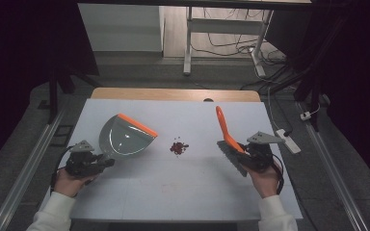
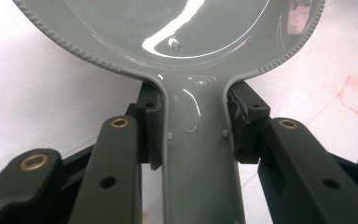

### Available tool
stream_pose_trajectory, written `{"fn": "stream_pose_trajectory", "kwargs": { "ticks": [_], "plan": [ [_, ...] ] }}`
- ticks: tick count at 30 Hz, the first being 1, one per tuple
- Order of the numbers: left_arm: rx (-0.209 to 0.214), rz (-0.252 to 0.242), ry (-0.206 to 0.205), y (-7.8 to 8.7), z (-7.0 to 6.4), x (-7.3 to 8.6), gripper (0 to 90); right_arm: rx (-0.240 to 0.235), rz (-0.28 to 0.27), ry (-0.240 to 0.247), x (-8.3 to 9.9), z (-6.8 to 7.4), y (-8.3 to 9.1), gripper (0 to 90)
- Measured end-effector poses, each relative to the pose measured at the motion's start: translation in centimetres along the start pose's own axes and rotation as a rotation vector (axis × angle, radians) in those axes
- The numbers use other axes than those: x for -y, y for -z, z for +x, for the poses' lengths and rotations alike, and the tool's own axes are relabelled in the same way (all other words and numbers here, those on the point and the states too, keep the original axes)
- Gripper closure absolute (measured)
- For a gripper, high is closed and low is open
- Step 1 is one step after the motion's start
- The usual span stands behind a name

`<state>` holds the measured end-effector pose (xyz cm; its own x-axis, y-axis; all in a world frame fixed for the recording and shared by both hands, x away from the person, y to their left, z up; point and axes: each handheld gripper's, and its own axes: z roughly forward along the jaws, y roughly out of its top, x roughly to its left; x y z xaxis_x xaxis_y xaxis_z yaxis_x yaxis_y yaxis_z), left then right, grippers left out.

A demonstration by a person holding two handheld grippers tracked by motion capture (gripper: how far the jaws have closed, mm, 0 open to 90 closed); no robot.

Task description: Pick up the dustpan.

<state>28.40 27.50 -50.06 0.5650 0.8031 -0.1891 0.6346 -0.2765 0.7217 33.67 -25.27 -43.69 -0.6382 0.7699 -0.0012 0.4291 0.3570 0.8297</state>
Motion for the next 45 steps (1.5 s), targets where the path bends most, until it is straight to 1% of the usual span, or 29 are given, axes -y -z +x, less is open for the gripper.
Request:
{"fn": "stream_pose_trajectory", "kwargs": {
  "ticks": [2,3,5,8,10,11,13,16,18,21,25,30,33,35,38,40,43,45],
  "plan": [
    [0.011,-0.001,-0.015,0.1,-0.1,0.0,62.3,-0.006,-0.009,-0.003,-0.5,0.0,-0.1,70.3],
    [0.016,-0.002,-0.023,0.2,-0.2,0.0,62.3,-0.017,-0.021,-0.002,-1.0,0.1,-0.2,70.3],
    [0.025,-0.003,-0.036,0.3,-0.4,0.1,62.2,-0.021,-0.025,0.001,-1.2,0.2,-0.2,70.3],
    [0.042,-0.001,-0.062,0.4,-0.7,0.2,62.3,-0.029,-0.034,0.018,-1.7,0.5,-0.2,70.3],
    [0.05,-0.003,-0.075,0.5,-0.8,0.2,62.3,-0.04,-0.049,0.012,-1.6,0.6,-0.3,70.3],
    [0.055,-0.004,-0.081,0.6,-0.9,0.2,62.3,-0.052,-0.047,0.013,-1.6,0.5,-0.5,70.3],
    [0.057,-0.006,-0.092,0.6,-0.9,0.0,62.3,-0.047,-0.035,0.031,-1.5,0.6,-0.7,70.3],
    [0.062,-0.008,-0.109,0.7,-1.0,-0.2,62.3,-0.062,-0.036,0.033,-1.3,0.5,-0.9,70.3],
    [0.066,-0.01,-0.119,0.8,-1.1,-0.2,62.2,-0.06,-0.032,0.042,-1.2,0.6,-0.9,70.3],
    [0.07,-0.01,-0.145,1.1,-1.5,-0.3,62.3,-0.056,-0.026,0.054,-1.0,0.6,-0.8,70.3],
    [0.093,-0.014,-0.176,1.3,-1.9,-0.6,62.3,-0.053,-0.033,0.05,-0.8,0.5,-0.4,70.3],
    [0.113,0.024,-0.229,1.0,-2.5,-0.9,62.2,-0.053,-0.04,0.058,-0.8,0.4,-0.1,70.3],
    [0.129,0.038,-0.254,0.9,-2.8,-1.0,62.2,-0.056,-0.044,0.059,-0.9,0.4,-0.1,70.3],
    [0.14,0.049,-0.271,0.8,-3.0,-1.1,62.2,-0.058,-0.045,0.06,-0.9,0.4,-0.2,70.3],
    [0.157,0.077,-0.309,0.5,-3.3,-1.1,62.3,-0.063,-0.04,0.066,-0.9,0.6,-0.4,70.3],
    [0.165,0.095,-0.327,0.3,-3.5,-1.2,62.2,-0.065,-0.036,0.073,-0.9,0.6,-0.6,70.3],
    [0.166,0.116,-0.343,0.1,-3.7,-1.2,62.2,-0.068,-0.03,0.077,-0.9,0.8,-0.7,70.3],
    [0.164,0.125,-0.34,-0.1,-3.8,-1.2,62.2,-0.068,-0.029,0.079,-0.9,0.8,-0.8,70.3]
  ]
}}
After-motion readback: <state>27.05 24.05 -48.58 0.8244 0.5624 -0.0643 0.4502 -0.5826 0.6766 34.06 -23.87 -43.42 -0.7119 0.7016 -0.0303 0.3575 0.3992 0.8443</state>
